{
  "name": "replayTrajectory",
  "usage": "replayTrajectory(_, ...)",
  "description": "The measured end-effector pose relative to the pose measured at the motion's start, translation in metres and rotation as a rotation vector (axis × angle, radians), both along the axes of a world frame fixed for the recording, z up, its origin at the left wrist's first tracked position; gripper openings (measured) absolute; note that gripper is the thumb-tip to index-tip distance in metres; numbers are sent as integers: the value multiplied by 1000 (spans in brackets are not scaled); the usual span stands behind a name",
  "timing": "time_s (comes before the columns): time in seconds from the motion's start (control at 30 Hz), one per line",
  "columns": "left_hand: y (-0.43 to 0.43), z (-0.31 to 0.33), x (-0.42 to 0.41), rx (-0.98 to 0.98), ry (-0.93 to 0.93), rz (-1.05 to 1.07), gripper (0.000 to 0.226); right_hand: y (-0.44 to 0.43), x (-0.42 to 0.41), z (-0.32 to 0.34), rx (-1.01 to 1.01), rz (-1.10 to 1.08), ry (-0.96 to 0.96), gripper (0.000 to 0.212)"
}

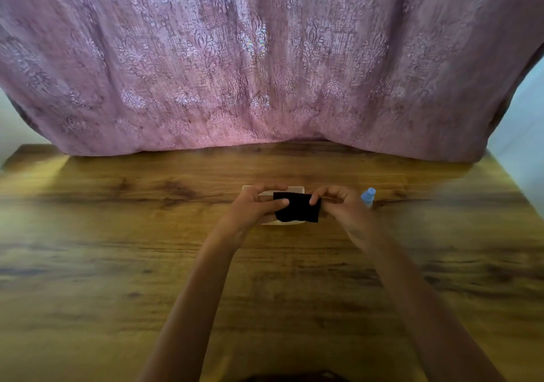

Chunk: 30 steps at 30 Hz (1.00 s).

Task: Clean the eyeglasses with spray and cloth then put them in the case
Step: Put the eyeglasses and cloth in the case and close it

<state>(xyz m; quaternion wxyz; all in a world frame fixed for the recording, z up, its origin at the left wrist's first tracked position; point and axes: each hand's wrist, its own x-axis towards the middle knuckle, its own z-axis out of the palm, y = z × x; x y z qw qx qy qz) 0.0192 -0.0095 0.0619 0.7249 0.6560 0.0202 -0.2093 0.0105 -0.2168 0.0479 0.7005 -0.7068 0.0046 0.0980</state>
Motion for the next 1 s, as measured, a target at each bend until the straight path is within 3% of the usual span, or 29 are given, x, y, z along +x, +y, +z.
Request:
replayTrajectory(0.07,0,-1,1,-2,-11,15,28,0,0,-2,43,-2,38,32)
replayTrajectory(0.17,0,-2,2,-20,-8,61,27,0,1,-1,265,-43,167,19)
replayTrajectory(0.23,0,-3,1,-40,-8,92,27,1,-1,0,378,-56,218,34)
replayTrajectory(0.33,-1,-5,-2,-64,-31,106,24,4,-1,2,299,-84,219,60)
replayTrajectory(0.5,-2,0,-10,-41,-65,-82,22,4,2,6,177,-144,152,40)
replayTrajectory(0.7,-12,8,-8,119,-69,-122,19,7,9,14,140,-94,82,27)
replayTrajectory(0.83,-16,7,-9,63,-67,-96,22,10,9,17,273,-111,120,39)
replayTrajectory(1.0,-16,5,-12,28,-60,-32,20,3,6,12,455,5,391,62)
